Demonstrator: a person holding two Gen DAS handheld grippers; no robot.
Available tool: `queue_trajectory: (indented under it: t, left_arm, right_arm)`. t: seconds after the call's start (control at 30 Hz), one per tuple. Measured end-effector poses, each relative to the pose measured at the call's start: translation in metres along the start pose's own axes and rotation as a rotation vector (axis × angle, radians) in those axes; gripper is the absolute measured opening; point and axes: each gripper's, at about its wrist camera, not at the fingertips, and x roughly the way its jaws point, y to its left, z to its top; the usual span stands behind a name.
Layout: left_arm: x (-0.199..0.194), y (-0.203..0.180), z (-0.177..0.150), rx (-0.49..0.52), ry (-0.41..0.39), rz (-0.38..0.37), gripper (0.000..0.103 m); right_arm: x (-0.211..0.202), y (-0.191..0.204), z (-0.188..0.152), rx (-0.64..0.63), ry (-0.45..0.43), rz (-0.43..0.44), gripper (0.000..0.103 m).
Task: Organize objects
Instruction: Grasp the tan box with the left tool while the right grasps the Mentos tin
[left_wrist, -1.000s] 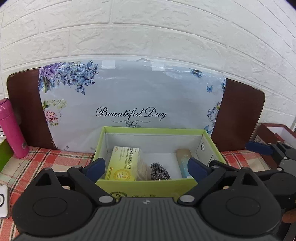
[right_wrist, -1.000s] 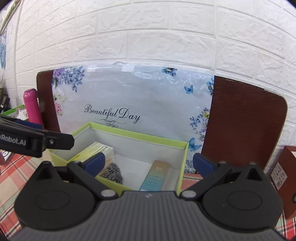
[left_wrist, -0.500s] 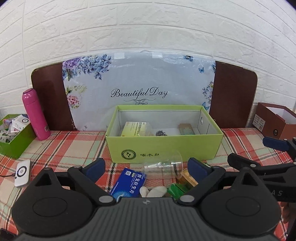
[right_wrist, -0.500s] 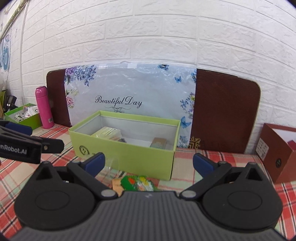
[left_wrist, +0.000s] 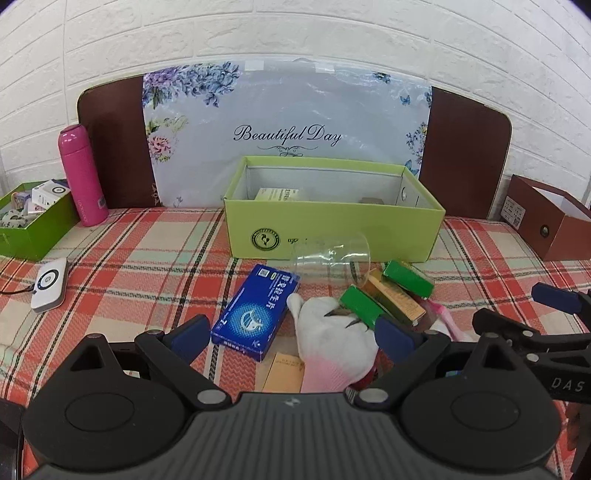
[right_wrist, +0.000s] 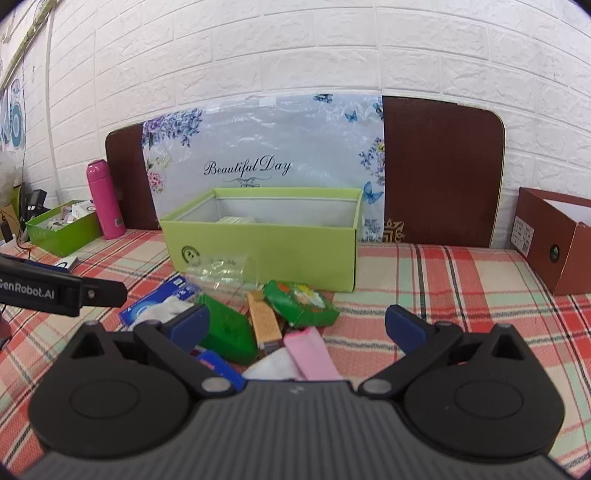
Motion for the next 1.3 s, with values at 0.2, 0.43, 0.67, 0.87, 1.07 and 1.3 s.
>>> queue_trajectory:
  t: [0.2, 0.43, 0.67, 0.87, 1.07, 1.3]
  left_arm:
    - [0.000, 0.011, -0.028, 0.018, 0.049, 0.017, 0.098]
    - [-0.003, 0.025, -0.054, 0.023, 0.076, -0.028, 0.098]
    - [-0.004, 0.027, -0.061, 0.030, 0.049, -0.090, 0.091]
    - [0.011, 0.034, -0.068, 0.044, 0.092, -0.104, 0.070]
    - [0.036, 0.037, -0.069, 0.014, 0.138, -0.112, 0.050]
    - [0.041, 0.032, -0.067, 0.049, 0.139, -0.116, 0.034]
  right_arm:
    - [-0.004, 0.007, -0.019, -0.030, 0.020, 0.035, 0.103]
    - [0.006, 0.025, -0.036, -0.158, 0.043, 0.140, 0.103]
    - [0.032, 0.042, -0.049, -0.356, 0.047, 0.249, 0.099]
    - [0.025, 0.036, -0.047, -0.279, 0.072, 0.254, 0.064]
    - [0.004, 0.040, -0.051, -0.212, 0.094, 0.224, 0.063]
    - [-0.015, 0.044, -0.057, -0.127, 0.136, 0.182, 0.062]
